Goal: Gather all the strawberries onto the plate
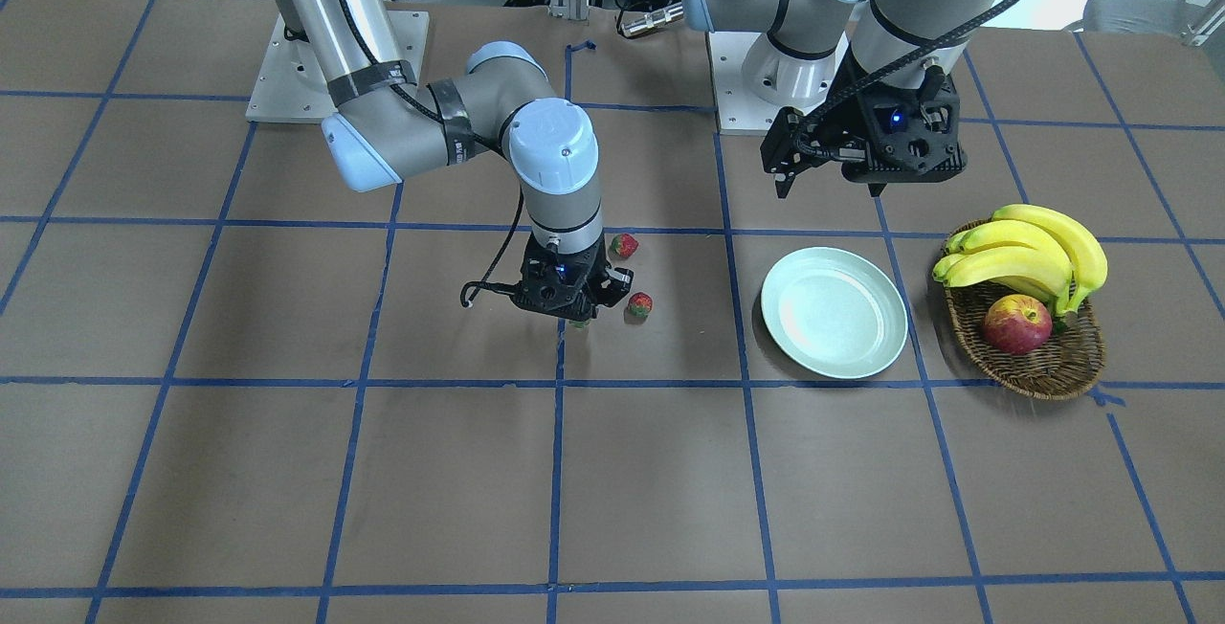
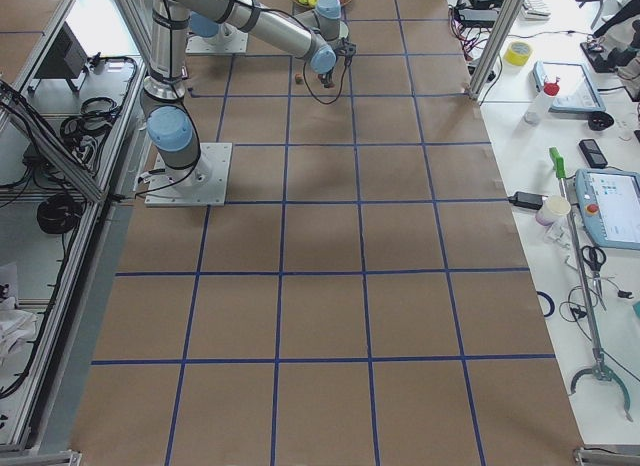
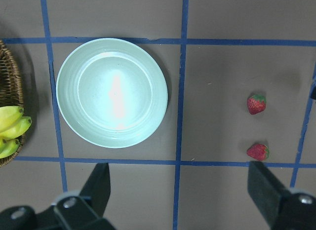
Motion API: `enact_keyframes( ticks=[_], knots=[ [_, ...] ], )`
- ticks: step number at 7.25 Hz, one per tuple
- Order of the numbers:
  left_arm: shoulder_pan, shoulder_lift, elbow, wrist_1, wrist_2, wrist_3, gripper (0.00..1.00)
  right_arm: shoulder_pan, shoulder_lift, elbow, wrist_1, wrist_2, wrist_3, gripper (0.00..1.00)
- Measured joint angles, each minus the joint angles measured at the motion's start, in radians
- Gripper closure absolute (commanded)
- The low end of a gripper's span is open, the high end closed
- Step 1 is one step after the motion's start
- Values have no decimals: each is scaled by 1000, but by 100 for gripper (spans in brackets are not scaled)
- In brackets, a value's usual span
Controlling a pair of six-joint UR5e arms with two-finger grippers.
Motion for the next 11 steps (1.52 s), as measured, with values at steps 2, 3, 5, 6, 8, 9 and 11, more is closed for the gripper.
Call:
enact_keyframes(
  ticks=[2, 3, 5, 6, 8, 9, 11],
  knots=[
    [-1, 0, 0, -1, 0, 0, 0, 17, 35, -17, -6, 41, 41, 26],
    [-1, 0, 0, -2, 1, 0, 0, 21, 45, -22, -6, 57, 54, 0],
    [-1, 0, -1, -3, 1, 0, 0, 23, 34, -23, 2, 56, 48, 0],
    [-1, 0, -3, -2, -1, 0, 0, 21, 18, -23, 8, 55, 40, 0],
    [1, 2, -13, 6, -9, 3, 0, -39, -64, -20, 68, 54, -35, 0],
    [5, 2, -15, 6, -11, 4, 0, -120, -130, -17, 156, 54, -141, 0],
    [9, -6, -24, 8, -10, -5, 0, -355, -266, -40, 394, 52, -479, 0]
  ],
)
